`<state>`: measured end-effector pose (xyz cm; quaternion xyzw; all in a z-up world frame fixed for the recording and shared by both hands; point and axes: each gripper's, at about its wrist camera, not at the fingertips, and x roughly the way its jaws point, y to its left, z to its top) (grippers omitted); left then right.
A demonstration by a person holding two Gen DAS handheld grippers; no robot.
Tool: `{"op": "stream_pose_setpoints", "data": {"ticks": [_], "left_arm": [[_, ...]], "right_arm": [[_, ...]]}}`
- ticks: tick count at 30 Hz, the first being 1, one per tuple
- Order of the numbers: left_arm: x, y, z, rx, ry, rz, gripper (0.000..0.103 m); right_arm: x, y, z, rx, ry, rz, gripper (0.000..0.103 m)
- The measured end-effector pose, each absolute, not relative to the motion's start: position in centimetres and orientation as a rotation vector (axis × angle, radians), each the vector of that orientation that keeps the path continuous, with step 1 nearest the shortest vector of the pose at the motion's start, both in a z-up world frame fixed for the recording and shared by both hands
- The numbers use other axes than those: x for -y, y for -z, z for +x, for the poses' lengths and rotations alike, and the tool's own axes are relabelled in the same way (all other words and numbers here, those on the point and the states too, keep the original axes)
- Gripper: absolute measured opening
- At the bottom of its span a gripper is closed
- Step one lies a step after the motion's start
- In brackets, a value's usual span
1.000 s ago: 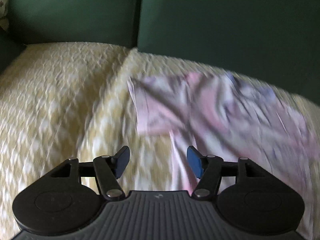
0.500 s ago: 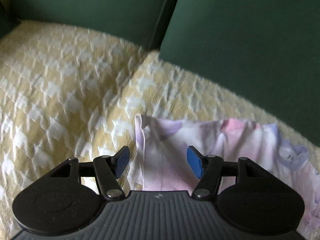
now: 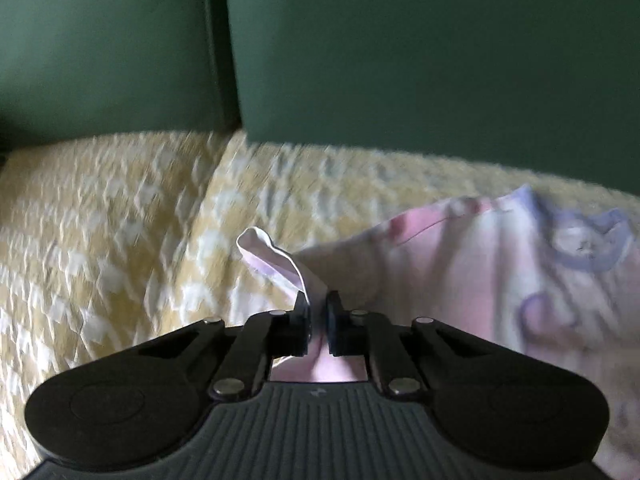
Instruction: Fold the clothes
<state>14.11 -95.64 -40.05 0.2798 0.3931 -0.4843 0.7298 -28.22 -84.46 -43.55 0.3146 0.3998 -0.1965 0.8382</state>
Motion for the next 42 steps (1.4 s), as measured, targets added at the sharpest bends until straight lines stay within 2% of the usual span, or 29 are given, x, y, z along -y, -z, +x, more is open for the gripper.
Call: {"op": "stream_pose_setpoints", "data": {"ticks": [6,8,9,11,12,13,18,21,27,33,38,40,42], "left_arm": [[97.1,38.0,9.6,-0.861,1.184,0.658,0.007],[97.5,38.1,8.2,-0.914,1.235,0.676,0.009],[97.6,38.2,7.6,-0.945,1.268,0.686,0.013],[97.3,37.8,6.8,-0.974,1.373,0.682,0.035],[96.8,37.3,6.4,-0.970,1.407,0.670,0.060],[96.4,36.7,6.4,-0.955,1.425,0.646,0.070],[95.4,35.8,8.6,-0.941,1.364,0.523,0.067],[95.2,37.9,9.3,-1.015,1.334,0.520,0.046],[92.0,42.3,9.4,-1.191,1.380,0.501,0.045],[90.2,42.3,9.9,-1.212,1.437,0.438,0.046],[92.2,40.0,10.1,-1.061,1.409,0.421,0.046],[93.4,39.2,10.3,-0.974,1.325,0.423,0.011],[94.0,39.6,9.4,-0.926,1.309,0.510,0.010]], "right_arm": [[84.2,43.6,-28.3,-0.837,0.424,0.659,0.103],[84.1,43.5,-28.3,-0.835,0.425,0.658,0.103],[84.1,43.5,-28.3,-0.835,0.425,0.657,0.103],[84.1,43.5,-28.3,-0.836,0.424,0.657,0.103],[84.1,43.5,-28.3,-0.836,0.423,0.657,0.103],[84.1,43.5,-28.3,-0.835,0.424,0.658,0.103],[84.0,43.5,-28.4,-0.829,0.426,0.655,0.103],[83.9,43.5,-28.3,-0.830,0.427,0.651,0.103],[83.8,43.6,-28.2,-0.838,0.431,0.636,0.103],[83.7,43.5,-27.9,-0.850,0.431,0.614,0.103],[83.8,43.5,-27.8,-0.856,0.433,0.614,0.103],[83.7,43.5,-27.7,-0.855,0.436,0.615,0.103],[83.7,43.5,-27.7,-0.853,0.436,0.615,0.103]]}}
